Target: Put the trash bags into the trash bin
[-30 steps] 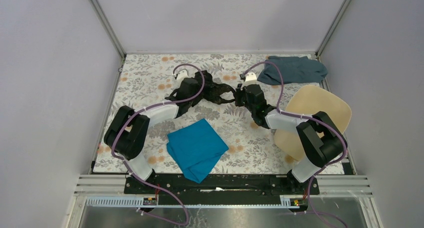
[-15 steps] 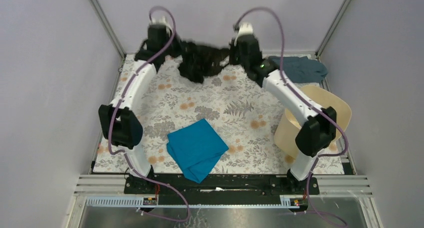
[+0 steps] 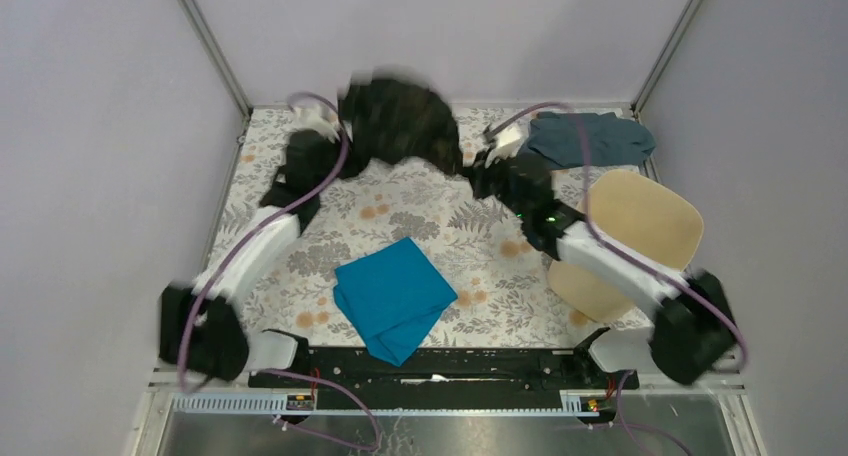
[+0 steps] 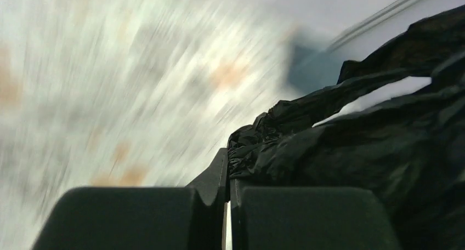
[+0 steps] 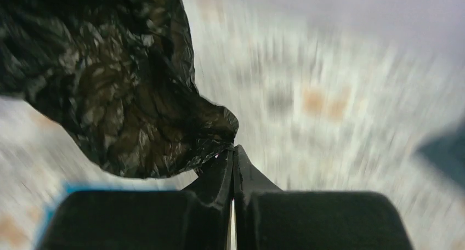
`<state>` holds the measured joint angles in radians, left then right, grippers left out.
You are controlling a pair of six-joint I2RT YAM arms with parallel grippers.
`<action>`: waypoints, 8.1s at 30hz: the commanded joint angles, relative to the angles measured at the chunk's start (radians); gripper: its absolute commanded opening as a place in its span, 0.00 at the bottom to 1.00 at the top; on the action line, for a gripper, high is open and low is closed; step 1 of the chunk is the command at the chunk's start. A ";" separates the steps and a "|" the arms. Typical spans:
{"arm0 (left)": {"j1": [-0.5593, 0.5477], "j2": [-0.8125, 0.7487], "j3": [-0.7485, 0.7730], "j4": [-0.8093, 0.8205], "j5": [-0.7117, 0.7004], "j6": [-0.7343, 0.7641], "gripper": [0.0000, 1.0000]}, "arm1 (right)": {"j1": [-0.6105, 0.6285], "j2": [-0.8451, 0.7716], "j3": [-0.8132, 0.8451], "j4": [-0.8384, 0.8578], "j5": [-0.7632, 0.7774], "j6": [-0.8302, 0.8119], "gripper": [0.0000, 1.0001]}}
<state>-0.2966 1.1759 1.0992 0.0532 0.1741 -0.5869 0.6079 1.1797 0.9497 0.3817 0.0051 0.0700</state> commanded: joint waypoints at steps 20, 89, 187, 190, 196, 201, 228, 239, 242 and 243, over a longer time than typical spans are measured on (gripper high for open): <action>0.014 -0.037 0.198 -0.291 -0.082 0.003 0.00 | 0.006 -0.003 0.214 -0.151 0.045 -0.036 0.00; 0.094 0.032 0.337 -0.174 0.387 -0.063 0.00 | 0.012 0.101 0.417 -0.371 -0.017 0.042 0.00; -0.197 -0.289 -0.065 -0.470 -0.128 0.197 0.00 | 0.012 0.016 0.514 -1.514 1.002 0.852 0.86; -0.197 -0.315 -0.077 -0.460 -0.142 0.179 0.00 | 0.011 0.013 0.444 -1.469 0.995 0.897 0.80; -0.197 -0.385 -0.088 -0.410 -0.132 0.156 0.00 | 0.012 0.030 0.386 -1.368 0.945 0.878 0.58; -0.197 -0.428 -0.113 -0.375 -0.152 0.146 0.00 | 0.013 0.064 0.398 -1.336 0.817 0.824 0.17; -0.197 -0.391 -0.105 -0.353 -0.159 0.068 0.00 | 0.093 0.164 0.393 -0.809 0.178 0.281 0.00; -0.197 -0.372 -0.084 -0.362 -0.170 0.070 0.00 | 0.095 0.202 0.553 -1.021 0.101 0.262 0.41; -0.197 -0.365 -0.078 -0.367 -0.171 0.079 0.00 | 0.130 0.244 0.697 -1.183 0.147 0.257 0.68; -0.197 -0.361 -0.075 -0.366 -0.171 0.080 0.00 | 0.142 0.241 0.717 -1.209 0.169 0.252 0.75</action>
<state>-0.4911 0.8093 0.9878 -0.3443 0.0196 -0.5182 0.7048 1.4178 1.5208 -0.6617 0.1455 0.3355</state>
